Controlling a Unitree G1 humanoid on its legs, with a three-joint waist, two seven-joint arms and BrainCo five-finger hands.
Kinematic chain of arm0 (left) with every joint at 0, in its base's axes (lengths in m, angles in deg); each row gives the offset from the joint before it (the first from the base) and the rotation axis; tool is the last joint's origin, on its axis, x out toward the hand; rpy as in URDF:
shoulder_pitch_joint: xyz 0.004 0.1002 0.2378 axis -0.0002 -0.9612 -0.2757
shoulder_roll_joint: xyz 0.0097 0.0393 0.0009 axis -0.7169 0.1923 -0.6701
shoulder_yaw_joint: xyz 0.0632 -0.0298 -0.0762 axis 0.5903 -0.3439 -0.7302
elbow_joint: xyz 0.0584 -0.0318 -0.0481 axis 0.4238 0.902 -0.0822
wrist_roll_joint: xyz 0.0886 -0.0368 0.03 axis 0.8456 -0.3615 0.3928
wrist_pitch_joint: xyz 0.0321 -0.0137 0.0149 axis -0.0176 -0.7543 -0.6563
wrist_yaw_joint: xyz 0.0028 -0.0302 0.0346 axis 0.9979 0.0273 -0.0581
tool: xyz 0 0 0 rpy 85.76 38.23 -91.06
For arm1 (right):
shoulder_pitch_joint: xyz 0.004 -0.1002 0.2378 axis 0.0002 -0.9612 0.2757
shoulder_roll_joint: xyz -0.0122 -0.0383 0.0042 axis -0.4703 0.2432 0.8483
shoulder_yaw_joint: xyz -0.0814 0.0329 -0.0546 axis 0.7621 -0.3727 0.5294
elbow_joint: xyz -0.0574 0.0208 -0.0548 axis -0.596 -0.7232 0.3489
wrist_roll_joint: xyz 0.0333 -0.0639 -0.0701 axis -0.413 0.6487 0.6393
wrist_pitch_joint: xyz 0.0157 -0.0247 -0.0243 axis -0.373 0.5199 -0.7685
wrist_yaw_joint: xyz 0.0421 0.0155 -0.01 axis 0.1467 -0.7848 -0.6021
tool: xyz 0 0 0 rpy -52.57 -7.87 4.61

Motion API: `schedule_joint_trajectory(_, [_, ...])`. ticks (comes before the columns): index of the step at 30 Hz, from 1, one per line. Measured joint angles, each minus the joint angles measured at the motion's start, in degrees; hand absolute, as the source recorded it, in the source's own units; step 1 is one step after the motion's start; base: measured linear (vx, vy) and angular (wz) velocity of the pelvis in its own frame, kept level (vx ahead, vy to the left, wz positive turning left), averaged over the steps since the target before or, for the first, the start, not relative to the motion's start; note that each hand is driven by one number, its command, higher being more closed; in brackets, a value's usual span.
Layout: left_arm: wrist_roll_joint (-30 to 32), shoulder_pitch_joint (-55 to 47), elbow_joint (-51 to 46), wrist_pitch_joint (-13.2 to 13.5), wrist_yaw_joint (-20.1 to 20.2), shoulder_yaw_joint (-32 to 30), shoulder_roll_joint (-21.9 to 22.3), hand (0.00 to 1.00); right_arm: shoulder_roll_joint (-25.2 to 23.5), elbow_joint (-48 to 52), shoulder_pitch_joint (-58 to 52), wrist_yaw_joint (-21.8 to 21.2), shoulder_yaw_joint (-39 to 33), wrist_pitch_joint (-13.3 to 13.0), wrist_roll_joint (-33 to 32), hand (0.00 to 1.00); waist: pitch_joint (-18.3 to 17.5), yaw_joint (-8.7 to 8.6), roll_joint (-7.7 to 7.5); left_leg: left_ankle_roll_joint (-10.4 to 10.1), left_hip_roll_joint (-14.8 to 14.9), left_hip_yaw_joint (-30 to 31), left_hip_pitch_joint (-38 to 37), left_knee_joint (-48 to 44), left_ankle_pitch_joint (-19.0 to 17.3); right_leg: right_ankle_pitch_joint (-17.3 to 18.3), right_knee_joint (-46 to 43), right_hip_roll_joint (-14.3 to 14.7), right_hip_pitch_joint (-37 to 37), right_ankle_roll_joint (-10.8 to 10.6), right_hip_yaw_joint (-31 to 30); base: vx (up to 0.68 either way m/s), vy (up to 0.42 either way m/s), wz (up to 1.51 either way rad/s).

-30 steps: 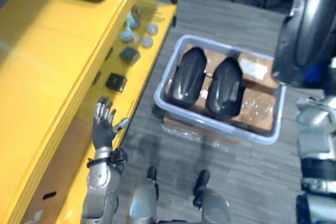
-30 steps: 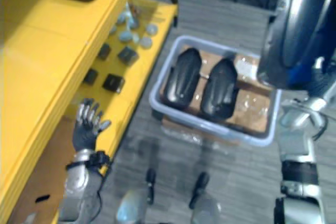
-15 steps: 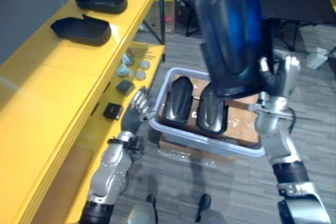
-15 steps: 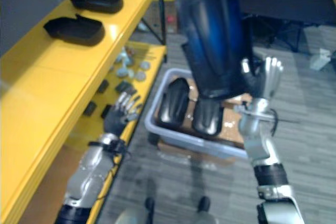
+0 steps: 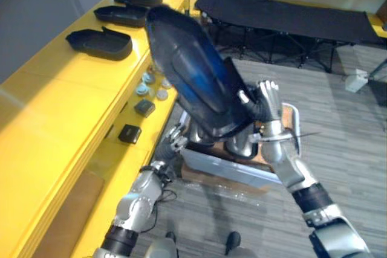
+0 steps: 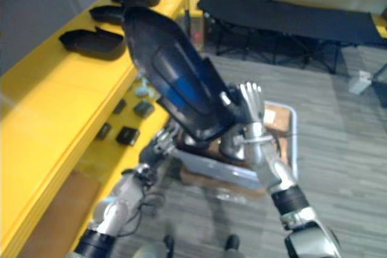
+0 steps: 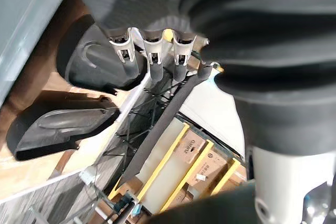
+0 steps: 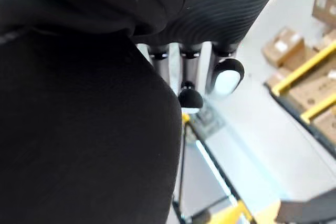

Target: Walk over and take plastic housings, then place them on the shelf

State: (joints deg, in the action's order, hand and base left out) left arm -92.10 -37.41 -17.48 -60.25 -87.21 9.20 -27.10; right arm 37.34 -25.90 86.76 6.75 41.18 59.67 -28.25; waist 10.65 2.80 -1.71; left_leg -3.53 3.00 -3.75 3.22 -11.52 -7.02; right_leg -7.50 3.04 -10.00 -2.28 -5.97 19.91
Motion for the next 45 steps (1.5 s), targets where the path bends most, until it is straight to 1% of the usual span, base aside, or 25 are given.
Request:
schedule_joint_trajectory(2, [1.61, 0.07, 0.0, 1.78, -0.35, 1.06, 0.12, 0.0, -0.3, -0.97, -0.1, -0.01, 0.8, -0.2, 0.0, 1.0, 0.0, 0.04, -0.01, -0.05, 0.1, 0.01, 0.01, 0.03, 0.03, 0.01, 0.01, 0.12, 0.0, 0.03, 0.0, -0.02, 0.002, 0.0])
schedule_joint_trajectory(4, [1.65, 0.08, 0.0, 2.98, -0.47, 1.38, 0.19, 0.0, -0.38, -1.19, -0.78, -0.03, 1.56, -0.2, 0.0, 1.0, -0.04, 0.06, -0.07, -0.08, 0.18, 0.02, 0.01, 0.06, 0.05, 0.02, 0.03, 0.22, 0.0, 0.08, 0.0, -0.02, 0.003, 0.0])
schedule_joint_trajectory(6, [1.75, 0.09, -0.01, 4.81, -1.27, 1.34, 0.18, 0.0, -0.87, -1.45, -2.35, -0.03, 1.79, -0.5, 0.0, 1.0, -0.19, 0.15, -0.32, -0.11, 0.25, 0.02, 0.01, 0.09, 0.06, 0.05, 0.06, 0.31, 0.0, 0.12, 0.0, 0.0, 0.0, 0.0])
schedule_joint_trajectory(9, [1.88, 0.11, -0.02, 5.86, -1.76, 1.4, 0.21, 0.0, -1.55, -3.46, -2.83, -0.03, 2.49, -0.51, 0.0, 1.0, -0.57, 0.15, -0.91, -0.11, 0.25, 0.01, 0.01, 0.07, 0.06, 0.03, 0.15, 0.32, 0.0, 0.14, -0.02, 0.0, 0.0, 0.0])
schedule_joint_trajectory(11, [2.05, 0.11, -0.38, 6.12, -2.38, 1.69, 0.24, 0.0, -1.97, -3.91, -3.82, -0.02, 3.8, -0.51, 0.0, 1.0, -0.95, 0.28, -1.53, -0.11, 0.26, 0.02, -0.02, 0.01, 0.06, 0.03, 0.2, 0.36, -0.05, 0.15, -0.01, 0.0, 0.0, 0.0])
schedule_joint_trajectory(14, [2.04, 0.15, -0.72, 6.15, -2.98, 2.72, 0.26, 0.0, -3.01, -3.91, -4.38, -0.02, 4.24, -0.94, 0.02, 1.0, -1.02, 0.35, -1.63, -0.11, 0.24, 0.06, -0.06, -0.09, 0.06, 0.03, 0.19, 0.34, -0.15, 0.15, -0.01, 0.0, 0.0, 0.0])
schedule_joint_trajectory(17, [2.03, 0.15, -1.0, 6.15, -3.66, 3.07, 0.71, 0.0, -3.57, -3.91, -4.92, -0.01, 5.02, -2.22, -0.02, 1.0, -1.02, 0.46, -1.63, -0.14, 0.31, 0.18, -0.18, -0.1, 0.03, 0.09, 0.2, 0.42, -0.55, 0.23, 0.06, 0.0, 0.0, 0.0])
schedule_joint_trajectory(22, [1.92, 0.14, -1.02, 5.94, -4.27, 3.12, 0.85, 0.0, -4.53, -3.95, -6.23, 0.05, 5.57, -2.22, -0.06, 1.0, -1.03, 1.03, -1.66, -0.18, 0.47, 0.25, -0.18, -0.07, 0.01, 0.34, 0.24, 0.79, -0.85, 0.62, 0.08, 0.0, 0.0, 0.0])
schedule_joint_trajectory(23, [1.96, 0.13, -1.02, 5.89, -4.58, 3.11, 0.82, 1.0, -5.01, -4.01, -6.55, 0.09, 5.58, -2.22, -0.07, 1.0, -1.04, 1.19, -1.67, -0.27, 0.57, 0.31, -0.17, -0.07, 0.06, 0.38, 0.24, 0.93, -0.85, 0.68, 0.1, 0.0, 0.0, 0.0])
schedule_joint_trajectory(28, [1.95, 0.07, -1.02, 6.3, -6.48, 3.48, 0.89, 1.0, -5.72, -4.07, -6.69, 0.13, 5.75, -2.21, -0.29, 1.0, -1.22, 1.31, -1.96, -0.43, 0.85, 0.35, -0.21, 0.05, 0.16, 0.41, 0.32, 1.12, -0.85, 0.74, 0.16, 0.0, 0.0, 0.0])
schedule_joint_trajectory(30, [2.06, -0.03, -1.02, 7.6, -7.64, 3.54, 1.45, 1.0, -6.08, -4.06, -7.15, 0.13, 6.2, -2.21, -0.77, 1.0, -1.56, 1.31, -2.49, -0.44, 0.89, 0.37, -0.25, 0.06, 0.15, 0.37, 0.47, 1.13, -0.85, 0.72, 0.2, 0.0, 0.0, 0.0])
schedule_joint_trajectory(33, [2.91, -0.21, -0.94, 8.57, -9.15, 3.51, 1.85, 1.0, -6.73, -4.03, -7.56, 0.6, 6.24, -2.21, -0.82, 1.0, -1.72, 1.29, -2.75, -0.45, 0.89, 0.37, -0.31, 0.0, 0.15, 0.32, 0.5, 1.1, -0.85, 0.7, 0.2, 0.0, 0.0, 0.0])
schedule_joint_trajectory(35, [4.3, -0.23, -0.94, 9.6, -10.86, 3.24, 1.89, 1.0, -7.34, -3.91, -7.8, 1.7, 6.83, -2.21, -0.84, 1.0, -1.73, 1.32, -2.77, -0.45, 0.92, 0.39, -0.34, -0.07, 0.15, 0.3, 0.51, 1.1, -0.85, 0.7, 0.2, 0.0, 0.0, 0.0])
schedule_joint_trajectory(39, [6.87, -0.23, -0.95, 10.12, -11.57, 2.71, 2.1, 1.0, -8.36, -3.73, -8.4, 2.77, 7.51, -2.21, -1.31, 1.0, -1.74, 1.32, -2.77, -0.51, 1.05, 0.38, -0.31, -0.07, 0.11, 0.29, 0.54, 1.17, -0.85, 0.75, 0.18, 0.0, 0.0, 0.0])
schedule_joint_trajectory(41, [8.81, -0.23, -0.96, 10.97, -12.43, 2.74, 2.28, 1.0, -8.99, -3.66, -8.87, 2.86, 7.74, -2.18, -2.38, 1.0, -1.73, 1.29, -2.78, -0.5, 1.07, 0.31, -0.31, -0.07, 0.1, 0.29, 0.61, 1.18, -0.83, 0.79, 0.12, 0.0, 0.0, 0.0])
schedule_joint_trajectory(45, [9.33, -0.24, -1.09, 11.44, -12.48, 2.76, 2.41, 1.0, -9.09, -3.1, -9.11, 2.89, 7.7, -2.18, -3.18, 1.0, -1.73, 1.21, -2.78, -0.51, 1.1, 0.24, -0.32, -0.03, 0.1, 0.29, 0.65, 1.19, -0.77, 0.79, 0.07, 0.0, 0.0, 0.0])
